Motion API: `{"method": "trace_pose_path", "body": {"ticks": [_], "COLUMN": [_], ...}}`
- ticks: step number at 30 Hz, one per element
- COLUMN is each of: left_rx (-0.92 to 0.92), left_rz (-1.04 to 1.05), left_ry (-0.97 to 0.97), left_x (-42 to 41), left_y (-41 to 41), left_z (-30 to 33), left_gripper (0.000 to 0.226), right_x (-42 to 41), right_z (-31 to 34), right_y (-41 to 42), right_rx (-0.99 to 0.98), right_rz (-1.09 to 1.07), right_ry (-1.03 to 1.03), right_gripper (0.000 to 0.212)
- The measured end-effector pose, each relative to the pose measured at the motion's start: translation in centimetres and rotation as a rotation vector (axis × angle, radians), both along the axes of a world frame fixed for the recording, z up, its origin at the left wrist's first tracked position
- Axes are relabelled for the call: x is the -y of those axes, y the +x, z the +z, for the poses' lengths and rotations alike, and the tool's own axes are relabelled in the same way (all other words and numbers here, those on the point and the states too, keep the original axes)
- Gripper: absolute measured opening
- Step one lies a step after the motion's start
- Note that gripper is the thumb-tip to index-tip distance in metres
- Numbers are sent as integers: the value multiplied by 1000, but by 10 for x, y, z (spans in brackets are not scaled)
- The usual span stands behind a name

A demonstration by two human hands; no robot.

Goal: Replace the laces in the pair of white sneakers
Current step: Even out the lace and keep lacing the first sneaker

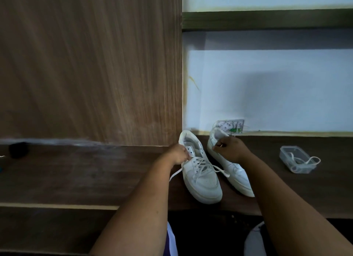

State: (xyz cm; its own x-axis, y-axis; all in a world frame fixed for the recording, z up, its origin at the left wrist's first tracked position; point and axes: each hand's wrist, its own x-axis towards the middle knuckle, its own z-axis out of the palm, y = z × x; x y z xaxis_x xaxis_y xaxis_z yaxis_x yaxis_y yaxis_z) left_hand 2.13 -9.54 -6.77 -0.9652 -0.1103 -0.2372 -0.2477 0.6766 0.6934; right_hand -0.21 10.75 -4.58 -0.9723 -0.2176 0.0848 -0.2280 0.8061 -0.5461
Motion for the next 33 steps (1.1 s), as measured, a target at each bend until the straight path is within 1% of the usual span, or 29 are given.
{"method": "trace_pose_path", "body": {"ticks": [3, 6, 8, 10, 11, 12, 17, 19, 24, 26, 27, 28, 31, 32, 33], "left_rx": [-8, -43, -83, -86, -88, -86, -84, -101, -105, -108, -112, -125, -160, -169, -169], "left_rz": [25, 48, 78, 88, 83, 75, 72, 74, 96, 147, 168, 165, 115, 108, 105], "left_ry": [-32, -145, -189, -221, -232, -236, -266, -279, -130, -57, -58, -90, -190, -184, -166], "left_x": [-3, -5, -6, -7, -8, -9, -14, -13, -6, -7, -7, -9, -13, -13, -12], "left_y": [-2, -2, 0, 2, 1, 0, -1, 0, -1, 0, 1, 1, 2, 1, 0], "left_z": [-5, -6, -4, -4, -5, -6, -5, -5, -11, -8, -7, -6, -4, -3, -3], "left_gripper": [16, 23, 23, 26, 27, 27, 22, 22, 36, 49, 53, 51, 31, 28, 27], "right_x": [15, 25, 31, 36, 37, 38, 48, 50, 49, 49, 50, 49, 48, 45, 40], "right_z": [1, 5, 7, 2, -1, -5, -29, -35, -32, -34, -35, -34, -31, -26, -20], "right_y": [3, 12, 16, 14, 12, 9, 0, -3, -4, -6, -5, -5, -3, -4, -7], "right_rx": [-65, -157, -147, -113, -104, -114, -109, -105, -59, -56, -74, -87, -117, -126, -120], "right_rz": [20, 63, 112, 149, 160, 182, 260, 268, 307, 292, 287, 278, 201, 111, -9], "right_ry": [-24, 84, 118, 54, 57, 93, 292, 329, 226, 183, 186, 174, 39, -26, -140], "right_gripper": [16, 25, 27, 21, 18, 16, 27, 26, 20, 17, 17, 18, 19, 18, 17]}}
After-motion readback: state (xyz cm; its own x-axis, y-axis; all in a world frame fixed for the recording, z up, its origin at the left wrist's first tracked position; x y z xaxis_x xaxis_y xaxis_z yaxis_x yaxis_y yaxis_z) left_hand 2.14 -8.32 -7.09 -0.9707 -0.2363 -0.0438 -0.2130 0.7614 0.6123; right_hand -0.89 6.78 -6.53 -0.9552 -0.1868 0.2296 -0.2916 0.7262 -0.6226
